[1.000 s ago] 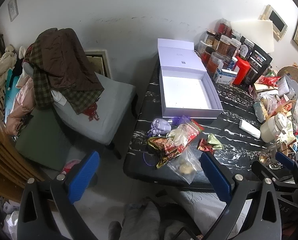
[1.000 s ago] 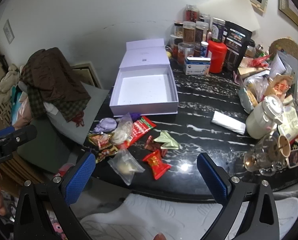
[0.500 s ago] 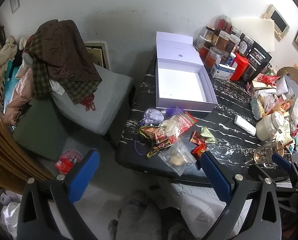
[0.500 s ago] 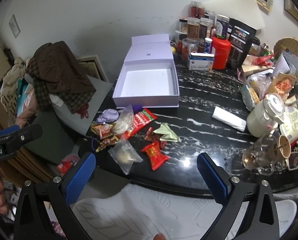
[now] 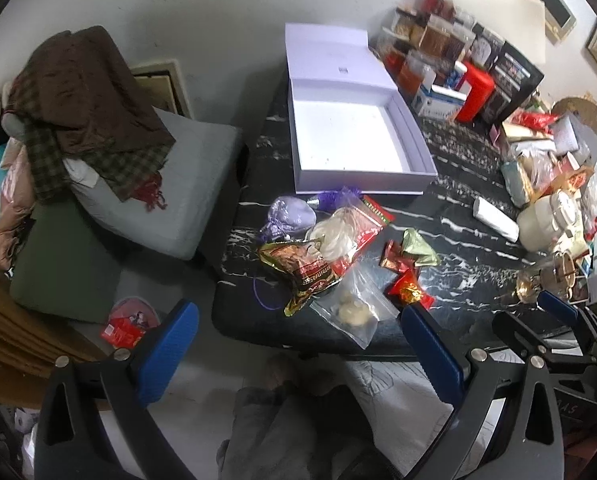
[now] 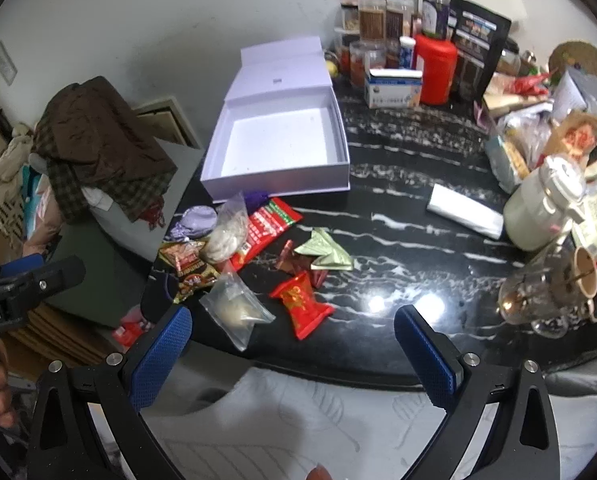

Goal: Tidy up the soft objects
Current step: 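Reach the right tool to the red candy packet while the left tool reaches the gold cookie bag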

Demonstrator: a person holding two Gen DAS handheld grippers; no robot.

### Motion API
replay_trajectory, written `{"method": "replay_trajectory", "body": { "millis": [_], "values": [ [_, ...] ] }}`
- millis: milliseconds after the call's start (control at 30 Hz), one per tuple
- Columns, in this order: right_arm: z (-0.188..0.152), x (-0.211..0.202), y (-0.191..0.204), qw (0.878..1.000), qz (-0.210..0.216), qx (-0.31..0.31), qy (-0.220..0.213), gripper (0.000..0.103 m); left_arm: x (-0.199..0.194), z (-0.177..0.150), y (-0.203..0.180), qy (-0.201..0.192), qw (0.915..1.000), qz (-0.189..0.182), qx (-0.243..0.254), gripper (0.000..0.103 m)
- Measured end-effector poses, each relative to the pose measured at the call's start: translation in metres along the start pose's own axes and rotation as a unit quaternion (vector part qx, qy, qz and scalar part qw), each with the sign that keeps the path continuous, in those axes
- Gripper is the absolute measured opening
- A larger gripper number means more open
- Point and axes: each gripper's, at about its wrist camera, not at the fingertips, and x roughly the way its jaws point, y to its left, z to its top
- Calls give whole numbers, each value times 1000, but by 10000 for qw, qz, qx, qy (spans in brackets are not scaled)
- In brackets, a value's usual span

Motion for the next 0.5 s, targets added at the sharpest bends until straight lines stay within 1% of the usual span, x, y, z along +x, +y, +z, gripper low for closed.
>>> {"method": "replay_trajectory", "body": {
  "millis": [167, 367, 500],
  "values": [
    [8, 22, -9, 9991, 201, 311, 214, 103, 28, 12, 10, 178, 9993, -255, -220, 103],
    [19, 47, -14, 9987, 64, 285, 424, 103, 66, 26, 13, 449, 9979, -379, -276, 101],
    [21, 67, -16, 9976, 24, 241, 648, 103, 92, 31, 12, 743, 9958, -443, -296, 92]
  ]
}}
